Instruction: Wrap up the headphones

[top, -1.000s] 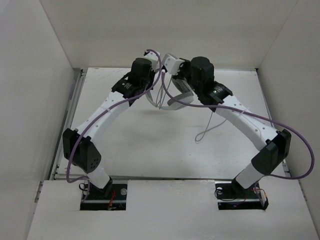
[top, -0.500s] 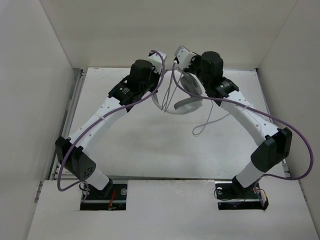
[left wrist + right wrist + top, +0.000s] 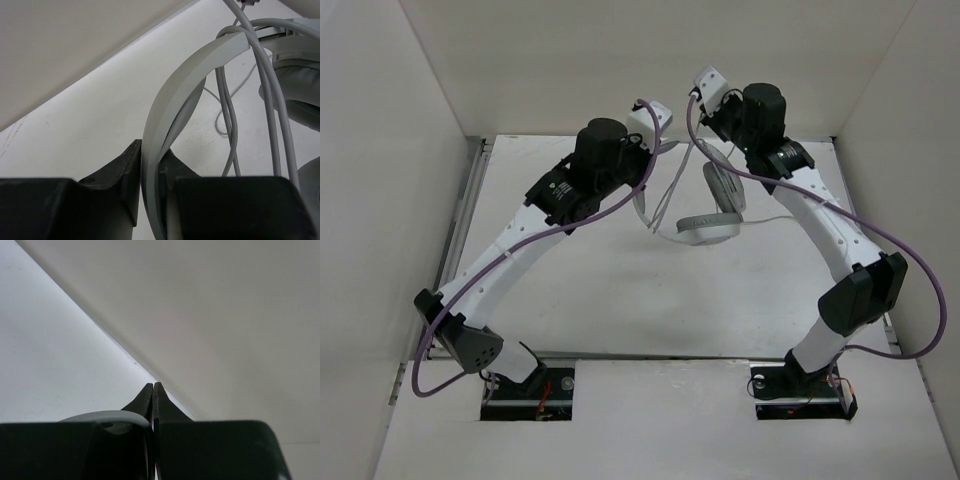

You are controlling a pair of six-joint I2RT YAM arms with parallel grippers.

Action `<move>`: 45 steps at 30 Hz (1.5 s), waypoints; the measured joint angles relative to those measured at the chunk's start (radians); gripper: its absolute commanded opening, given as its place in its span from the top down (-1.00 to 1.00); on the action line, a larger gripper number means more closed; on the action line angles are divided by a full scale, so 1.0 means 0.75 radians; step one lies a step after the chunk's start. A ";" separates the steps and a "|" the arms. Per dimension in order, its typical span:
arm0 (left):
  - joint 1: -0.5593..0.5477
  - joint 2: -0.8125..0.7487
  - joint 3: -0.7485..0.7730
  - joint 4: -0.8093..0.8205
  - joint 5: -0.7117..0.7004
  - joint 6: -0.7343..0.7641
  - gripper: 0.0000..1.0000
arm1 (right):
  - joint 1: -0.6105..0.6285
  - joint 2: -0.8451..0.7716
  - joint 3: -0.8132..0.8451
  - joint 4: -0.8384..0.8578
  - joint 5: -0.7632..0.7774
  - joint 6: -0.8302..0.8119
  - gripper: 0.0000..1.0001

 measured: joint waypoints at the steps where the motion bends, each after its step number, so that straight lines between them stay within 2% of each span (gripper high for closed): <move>1: -0.001 0.000 0.017 -0.006 0.003 0.006 1.00 | -0.018 0.000 0.005 -0.016 -0.040 0.041 0.84; 10: -0.023 0.002 0.183 -0.090 0.017 0.031 1.00 | -0.121 0.000 0.008 -0.131 -0.421 0.445 0.84; 20: -0.042 0.154 0.651 -0.178 0.042 -0.005 1.00 | -0.096 0.011 -0.089 -0.067 -0.880 0.916 0.83; 27: -0.052 0.264 0.836 -0.232 0.013 0.012 1.00 | -0.047 0.013 -0.266 0.284 -1.179 1.377 0.79; 33: -0.059 0.332 0.926 -0.282 -0.015 0.039 1.00 | 0.001 0.017 -0.435 0.680 -1.328 1.775 0.70; 39: -0.097 0.334 0.928 -0.282 -0.017 0.072 1.00 | -0.030 0.051 -0.486 1.026 -1.372 2.171 0.61; 45: -0.102 0.335 0.934 -0.228 -0.036 0.076 1.00 | -0.101 0.069 -0.517 1.175 -1.374 2.372 0.58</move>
